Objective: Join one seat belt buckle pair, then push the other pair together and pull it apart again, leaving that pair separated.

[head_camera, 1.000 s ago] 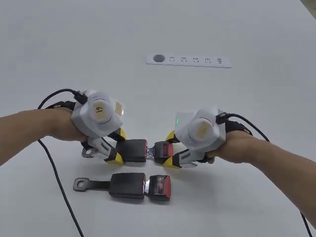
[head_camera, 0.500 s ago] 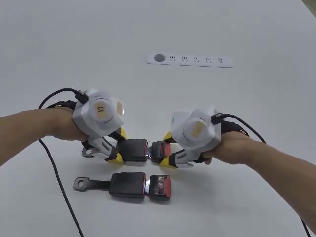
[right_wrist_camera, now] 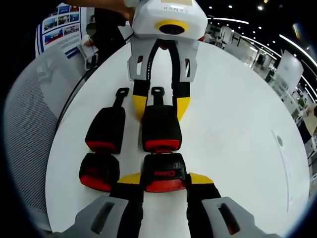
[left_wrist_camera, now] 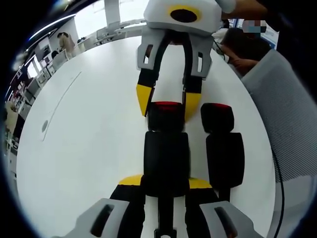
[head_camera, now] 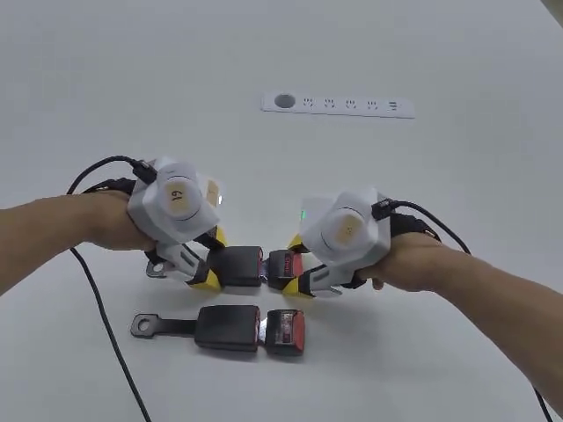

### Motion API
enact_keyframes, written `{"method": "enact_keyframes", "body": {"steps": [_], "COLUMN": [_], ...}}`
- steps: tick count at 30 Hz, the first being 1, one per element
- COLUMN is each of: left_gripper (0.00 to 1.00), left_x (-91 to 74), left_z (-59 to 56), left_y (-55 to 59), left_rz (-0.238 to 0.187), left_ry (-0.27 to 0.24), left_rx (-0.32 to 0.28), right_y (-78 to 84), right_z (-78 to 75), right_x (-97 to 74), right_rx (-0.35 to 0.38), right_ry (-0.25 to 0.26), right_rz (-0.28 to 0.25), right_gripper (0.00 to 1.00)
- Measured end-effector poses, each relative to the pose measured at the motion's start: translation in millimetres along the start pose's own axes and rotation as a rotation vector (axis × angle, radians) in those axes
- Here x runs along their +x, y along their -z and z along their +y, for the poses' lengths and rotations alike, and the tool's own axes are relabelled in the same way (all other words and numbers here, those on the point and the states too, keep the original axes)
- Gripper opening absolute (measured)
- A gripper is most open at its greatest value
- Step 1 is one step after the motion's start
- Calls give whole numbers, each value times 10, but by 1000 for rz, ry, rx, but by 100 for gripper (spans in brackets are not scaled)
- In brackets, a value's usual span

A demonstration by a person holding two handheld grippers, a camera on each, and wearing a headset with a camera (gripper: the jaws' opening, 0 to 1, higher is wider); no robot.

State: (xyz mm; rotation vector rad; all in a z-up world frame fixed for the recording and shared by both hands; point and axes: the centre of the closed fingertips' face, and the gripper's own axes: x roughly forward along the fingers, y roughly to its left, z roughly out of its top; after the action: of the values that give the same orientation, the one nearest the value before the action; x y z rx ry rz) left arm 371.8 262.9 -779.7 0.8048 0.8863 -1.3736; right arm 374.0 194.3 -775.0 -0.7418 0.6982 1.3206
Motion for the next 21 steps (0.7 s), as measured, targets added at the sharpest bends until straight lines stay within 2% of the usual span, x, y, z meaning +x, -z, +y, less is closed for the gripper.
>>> {"method": "enact_keyframes", "body": {"steps": [10,14,21], "left_gripper": [30,30,31], "left_x": [-17,-11,-15], "left_z": [-25,-7,-8], "left_y": [-37,-18,-17], "left_rz": [1,2,25], "left_ry": [-7,-5,-3], "left_rx": [-19,-17,-19], "right_y": [4,8,7], "right_z": [-5,-11,-10], "right_x": [0,7,5], "right_rx": [21,15,0], "right_ry": [8,7,7], "right_rz": [11,9,6], "right_gripper": [29,29,29]}}
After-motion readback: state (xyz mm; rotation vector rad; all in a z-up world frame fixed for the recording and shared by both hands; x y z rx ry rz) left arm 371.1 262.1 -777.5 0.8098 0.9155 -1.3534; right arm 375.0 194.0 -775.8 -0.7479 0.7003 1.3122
